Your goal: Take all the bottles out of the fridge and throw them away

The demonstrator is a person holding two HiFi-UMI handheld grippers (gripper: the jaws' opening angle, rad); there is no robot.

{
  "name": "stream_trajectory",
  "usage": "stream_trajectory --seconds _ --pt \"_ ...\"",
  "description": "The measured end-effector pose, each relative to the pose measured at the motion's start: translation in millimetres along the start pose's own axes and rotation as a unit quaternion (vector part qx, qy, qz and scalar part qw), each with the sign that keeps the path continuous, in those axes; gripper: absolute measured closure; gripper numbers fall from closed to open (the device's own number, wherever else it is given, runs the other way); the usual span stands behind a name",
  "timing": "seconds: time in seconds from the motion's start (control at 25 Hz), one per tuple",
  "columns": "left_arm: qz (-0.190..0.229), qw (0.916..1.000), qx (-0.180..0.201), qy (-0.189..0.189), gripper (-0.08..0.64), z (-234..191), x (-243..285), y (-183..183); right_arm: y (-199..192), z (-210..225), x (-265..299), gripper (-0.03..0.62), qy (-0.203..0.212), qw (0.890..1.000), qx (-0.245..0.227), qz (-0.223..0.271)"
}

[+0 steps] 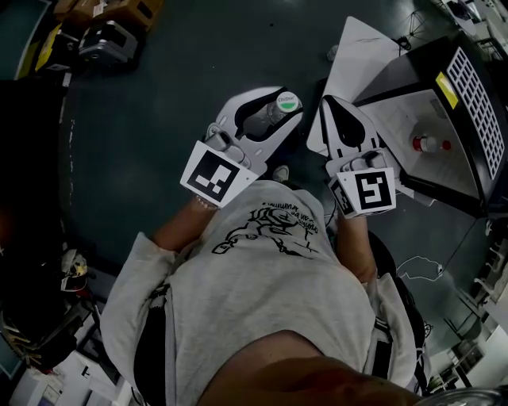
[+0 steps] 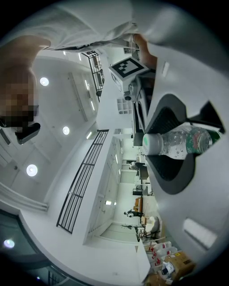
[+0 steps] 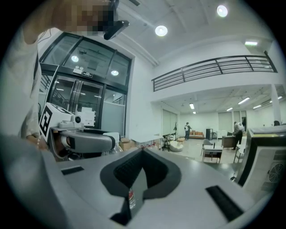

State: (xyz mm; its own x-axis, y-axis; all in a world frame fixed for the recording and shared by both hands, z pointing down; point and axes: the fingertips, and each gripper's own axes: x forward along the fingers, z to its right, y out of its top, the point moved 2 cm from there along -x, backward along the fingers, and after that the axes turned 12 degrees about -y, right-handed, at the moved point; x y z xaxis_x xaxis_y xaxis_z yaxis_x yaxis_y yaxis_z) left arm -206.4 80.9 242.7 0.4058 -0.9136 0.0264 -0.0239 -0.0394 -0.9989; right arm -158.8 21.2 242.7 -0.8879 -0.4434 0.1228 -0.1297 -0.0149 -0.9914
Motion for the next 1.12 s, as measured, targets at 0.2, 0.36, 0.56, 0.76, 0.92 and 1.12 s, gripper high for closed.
stream_trajectory --seconds 0.2,0.36,0.56,0.76,0.92,1.12 --pt "-0.005 1.0000 0.000 0.000 0.408 2.5 4.4 -5.3 -6.8 4.2 -2.2 0.583 0.004 1.000 -0.006 -0.002" --pt "-0.010 1.0000 -0.003 0.000 0.408 5.2 7.9 -11.6 -14.9 7.7 -4.9 0.583 0.001 1.000 -0.007 -0.010" --pt "-0.019 0.9998 -0.007 -0.002 0.408 7.3 12.2 -20.5 -27.0 9.9 -6.1 0.583 0.003 1.000 -0.003 -0.021" --pt "-0.024 0.9996 -0.014 -0.002 0.408 8.0 16.6 -31.1 -39.1 10.6 -6.9 0.583 0.012 1.000 -0.002 -0.026" --pt "-0.030 0.9993 -0.020 -0.005 0.408 8.3 21.0 -39.1 -47.2 14.4 -6.6 0.583 0.008 0.999 0.004 -0.034" --pt "-0.034 0.9990 -0.029 -0.008 0.408 7.4 26.4 -50.1 -61.4 19.3 -5.4 0.583 0.006 0.999 0.002 -0.044"
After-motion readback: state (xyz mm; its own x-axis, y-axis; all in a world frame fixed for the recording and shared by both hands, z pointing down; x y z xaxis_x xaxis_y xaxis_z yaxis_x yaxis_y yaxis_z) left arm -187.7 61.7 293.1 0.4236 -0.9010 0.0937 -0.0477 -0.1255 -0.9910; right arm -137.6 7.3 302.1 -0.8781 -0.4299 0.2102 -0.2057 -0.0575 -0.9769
